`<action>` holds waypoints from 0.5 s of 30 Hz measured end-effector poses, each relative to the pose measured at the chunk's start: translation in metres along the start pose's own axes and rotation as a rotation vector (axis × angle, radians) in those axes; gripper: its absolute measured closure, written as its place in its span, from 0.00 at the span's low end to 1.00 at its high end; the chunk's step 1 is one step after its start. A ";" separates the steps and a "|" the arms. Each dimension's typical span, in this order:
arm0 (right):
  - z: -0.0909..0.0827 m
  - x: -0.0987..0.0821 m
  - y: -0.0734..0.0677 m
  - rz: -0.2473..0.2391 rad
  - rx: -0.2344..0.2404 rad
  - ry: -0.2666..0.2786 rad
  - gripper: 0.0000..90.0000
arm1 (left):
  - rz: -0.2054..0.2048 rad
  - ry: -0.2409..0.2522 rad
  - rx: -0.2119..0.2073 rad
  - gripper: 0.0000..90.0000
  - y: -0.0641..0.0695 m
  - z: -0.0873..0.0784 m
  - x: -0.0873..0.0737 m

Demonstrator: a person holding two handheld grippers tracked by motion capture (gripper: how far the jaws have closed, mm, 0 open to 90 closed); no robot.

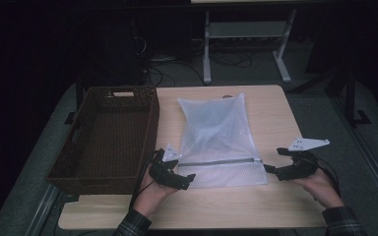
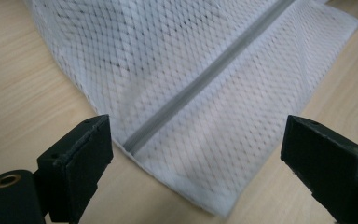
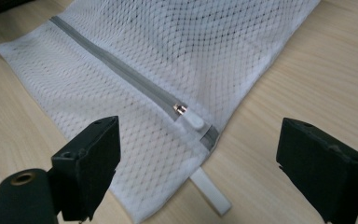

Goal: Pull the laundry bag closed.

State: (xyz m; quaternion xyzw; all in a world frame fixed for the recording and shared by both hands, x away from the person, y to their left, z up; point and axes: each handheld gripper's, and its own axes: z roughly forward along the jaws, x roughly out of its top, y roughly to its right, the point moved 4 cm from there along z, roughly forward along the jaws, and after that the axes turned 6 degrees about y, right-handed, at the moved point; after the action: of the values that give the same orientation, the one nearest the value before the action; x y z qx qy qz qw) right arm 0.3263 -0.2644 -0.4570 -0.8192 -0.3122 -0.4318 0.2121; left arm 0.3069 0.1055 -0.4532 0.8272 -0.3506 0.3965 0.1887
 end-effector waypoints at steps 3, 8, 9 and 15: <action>-0.002 -0.006 -0.004 0.005 -0.006 -0.003 0.15 | 0.006 0.000 0.000 0.10 0.005 -0.004 -0.005; -0.005 -0.015 -0.009 0.009 -0.022 -0.005 0.14 | 0.012 0.010 -0.015 0.10 0.015 -0.010 -0.012; -0.006 -0.017 -0.011 0.011 -0.026 -0.005 0.13 | 0.015 0.011 -0.018 0.10 0.017 -0.011 -0.014; -0.012 -0.029 -0.018 0.023 -0.049 -0.014 0.12 | 0.023 0.024 -0.028 0.10 0.024 -0.016 -0.024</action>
State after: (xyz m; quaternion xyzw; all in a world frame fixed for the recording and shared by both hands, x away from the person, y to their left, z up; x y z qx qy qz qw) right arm 0.2946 -0.2683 -0.4738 -0.8306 -0.2936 -0.4312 0.1947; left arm 0.2703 0.1088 -0.4613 0.8154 -0.3635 0.4038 0.1998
